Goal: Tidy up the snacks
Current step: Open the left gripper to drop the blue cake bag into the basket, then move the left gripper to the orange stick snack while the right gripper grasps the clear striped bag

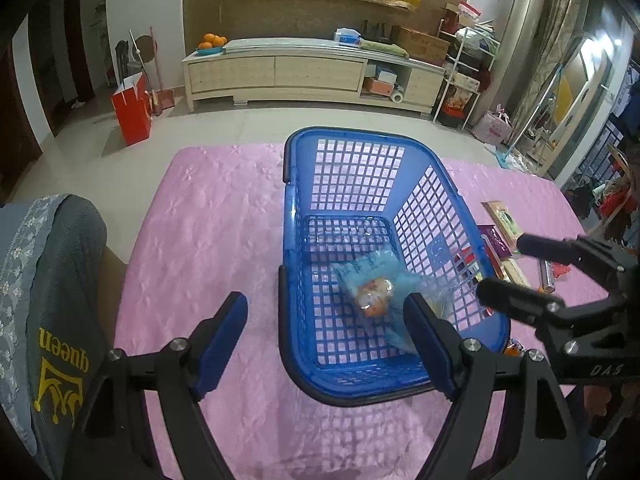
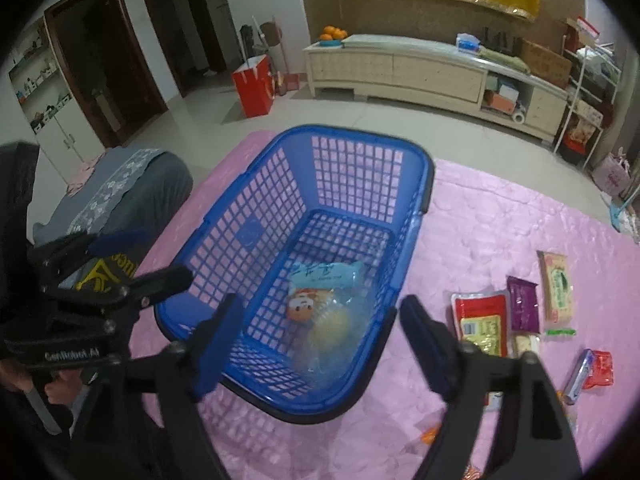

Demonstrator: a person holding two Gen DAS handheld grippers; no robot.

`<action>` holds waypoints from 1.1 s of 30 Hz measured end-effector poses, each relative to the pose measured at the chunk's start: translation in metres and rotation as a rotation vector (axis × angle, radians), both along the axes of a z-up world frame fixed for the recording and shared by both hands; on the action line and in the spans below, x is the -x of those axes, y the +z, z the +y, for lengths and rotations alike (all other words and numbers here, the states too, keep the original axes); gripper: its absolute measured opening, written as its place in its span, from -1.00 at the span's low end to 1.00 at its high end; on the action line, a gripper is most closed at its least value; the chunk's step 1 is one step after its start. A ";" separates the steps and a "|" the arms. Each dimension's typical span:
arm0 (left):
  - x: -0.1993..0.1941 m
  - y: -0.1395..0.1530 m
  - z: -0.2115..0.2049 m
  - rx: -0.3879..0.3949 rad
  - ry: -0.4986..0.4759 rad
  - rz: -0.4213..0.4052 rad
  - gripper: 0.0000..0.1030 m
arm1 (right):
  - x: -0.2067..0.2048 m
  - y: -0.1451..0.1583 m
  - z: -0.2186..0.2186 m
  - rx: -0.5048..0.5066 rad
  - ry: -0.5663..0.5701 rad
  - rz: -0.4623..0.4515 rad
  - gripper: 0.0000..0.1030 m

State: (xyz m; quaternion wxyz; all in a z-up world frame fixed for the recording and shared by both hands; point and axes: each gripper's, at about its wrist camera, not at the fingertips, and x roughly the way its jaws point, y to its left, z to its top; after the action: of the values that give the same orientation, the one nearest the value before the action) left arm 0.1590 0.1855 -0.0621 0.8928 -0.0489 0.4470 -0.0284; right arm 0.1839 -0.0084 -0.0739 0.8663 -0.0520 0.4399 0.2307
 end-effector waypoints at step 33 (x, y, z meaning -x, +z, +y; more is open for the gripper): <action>0.050 0.062 -0.136 -0.048 -0.176 -0.132 0.53 | 0.072 0.063 -0.133 -0.028 -0.147 -0.114 0.71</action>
State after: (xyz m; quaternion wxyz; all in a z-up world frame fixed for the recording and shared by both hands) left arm 0.1093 0.0493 -0.0002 0.9152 0.0137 0.3905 -0.0989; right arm 0.1117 -0.1418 -0.0104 0.9052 -0.0205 0.3893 0.1693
